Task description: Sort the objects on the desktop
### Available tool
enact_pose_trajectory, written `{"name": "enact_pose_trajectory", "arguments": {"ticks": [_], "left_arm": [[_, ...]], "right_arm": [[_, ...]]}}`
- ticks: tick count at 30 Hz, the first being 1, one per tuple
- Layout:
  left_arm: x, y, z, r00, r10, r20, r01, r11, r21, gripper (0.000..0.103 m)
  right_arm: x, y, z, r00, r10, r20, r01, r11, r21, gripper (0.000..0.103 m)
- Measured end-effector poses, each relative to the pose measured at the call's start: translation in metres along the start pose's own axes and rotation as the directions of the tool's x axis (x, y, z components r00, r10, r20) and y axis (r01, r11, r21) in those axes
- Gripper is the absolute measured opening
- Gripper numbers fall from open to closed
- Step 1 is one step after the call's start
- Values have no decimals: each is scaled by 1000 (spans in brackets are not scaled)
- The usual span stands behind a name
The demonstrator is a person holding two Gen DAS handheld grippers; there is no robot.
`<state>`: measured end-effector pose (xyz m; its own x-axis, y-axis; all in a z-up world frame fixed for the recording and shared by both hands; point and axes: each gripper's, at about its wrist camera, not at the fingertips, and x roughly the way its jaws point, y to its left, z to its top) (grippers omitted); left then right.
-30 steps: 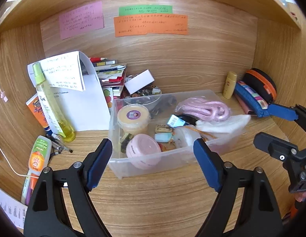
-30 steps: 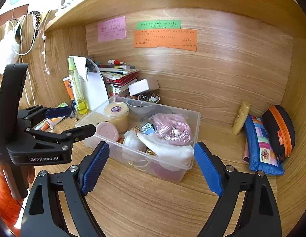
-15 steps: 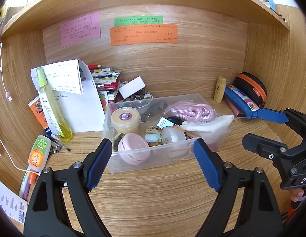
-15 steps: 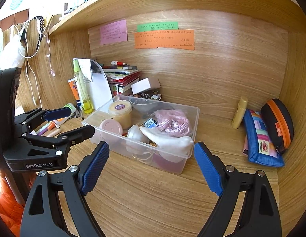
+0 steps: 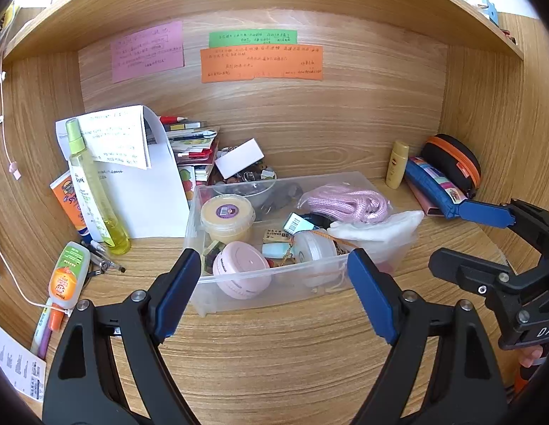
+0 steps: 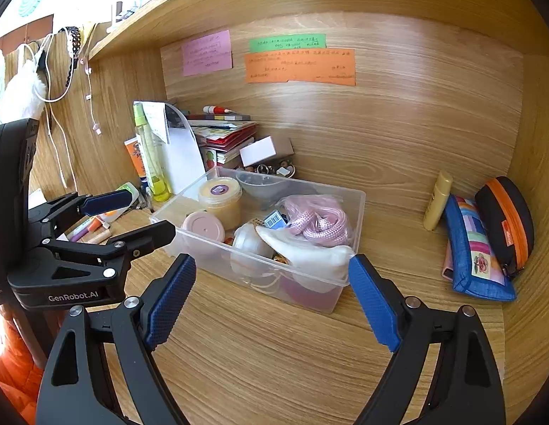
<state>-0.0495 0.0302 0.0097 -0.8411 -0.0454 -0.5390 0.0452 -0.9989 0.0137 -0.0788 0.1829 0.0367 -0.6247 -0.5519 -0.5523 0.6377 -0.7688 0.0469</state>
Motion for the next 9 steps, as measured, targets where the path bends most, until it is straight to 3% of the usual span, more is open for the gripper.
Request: {"name": "enact_pose_trajectory", "arguments": {"ticks": [9], "left_arm": [[-1,3,0,1000,2,24,-2,1000,-7,89]], "right_arm": [[12,-2,-1,999,-4,-36,4,1000,11,86]]}}
